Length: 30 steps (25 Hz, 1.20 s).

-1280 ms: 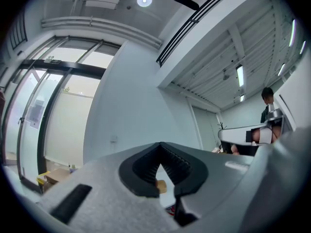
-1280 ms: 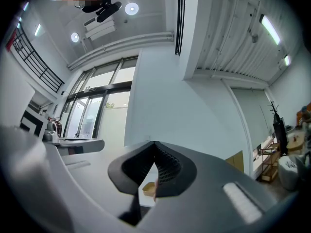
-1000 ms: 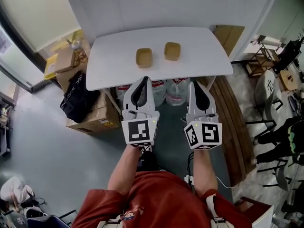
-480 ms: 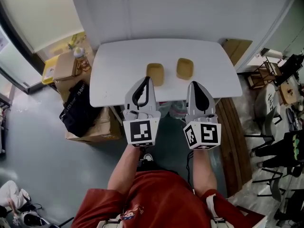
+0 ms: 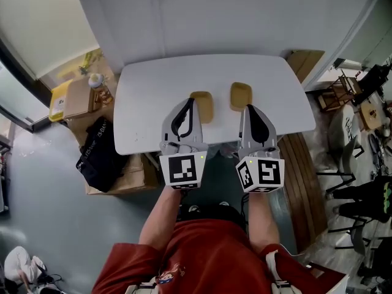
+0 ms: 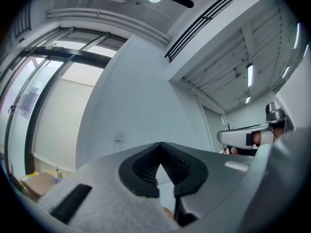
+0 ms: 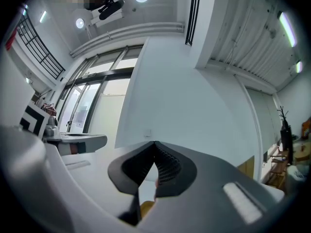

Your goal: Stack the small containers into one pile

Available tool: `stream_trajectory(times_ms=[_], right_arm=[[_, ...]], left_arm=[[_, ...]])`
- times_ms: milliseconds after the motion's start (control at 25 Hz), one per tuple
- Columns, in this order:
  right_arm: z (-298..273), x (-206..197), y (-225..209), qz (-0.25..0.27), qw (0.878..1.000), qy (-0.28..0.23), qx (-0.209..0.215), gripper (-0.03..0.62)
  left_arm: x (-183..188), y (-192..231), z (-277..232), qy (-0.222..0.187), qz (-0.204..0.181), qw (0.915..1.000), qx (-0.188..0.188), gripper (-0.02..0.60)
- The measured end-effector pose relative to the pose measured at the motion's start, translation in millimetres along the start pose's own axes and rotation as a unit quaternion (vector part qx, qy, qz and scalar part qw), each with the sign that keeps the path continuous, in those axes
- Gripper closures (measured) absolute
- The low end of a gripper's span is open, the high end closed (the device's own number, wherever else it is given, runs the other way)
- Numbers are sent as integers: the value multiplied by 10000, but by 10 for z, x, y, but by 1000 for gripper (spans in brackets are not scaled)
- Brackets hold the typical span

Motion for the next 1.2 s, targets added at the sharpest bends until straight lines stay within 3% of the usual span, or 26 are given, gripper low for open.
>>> stream_trajectory(times_ms=[440,720,1200], right_arm=[[-448,-257,-238,-66,9999,-20,113,593],[-945,-423,-707,-92,9999,65,82,594],[-1915,-625,-1602,-335,9988,134,332,594]], left_arm=[[-252,56,-451,149,-62,9999,43,580],[-417,-51,-1146,-37,-40,10000,-5,580],[-620,-227,-2326,228,-182,9993,228,580]])
Point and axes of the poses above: the fingertips, and each gripper's own axes: z backward along the fingers, y to its left, x out of its top, the point moved 10 cm from there along z, backward along the fingers, and after that the axes turned 4 degrees about -x, right-handed, at the moved point
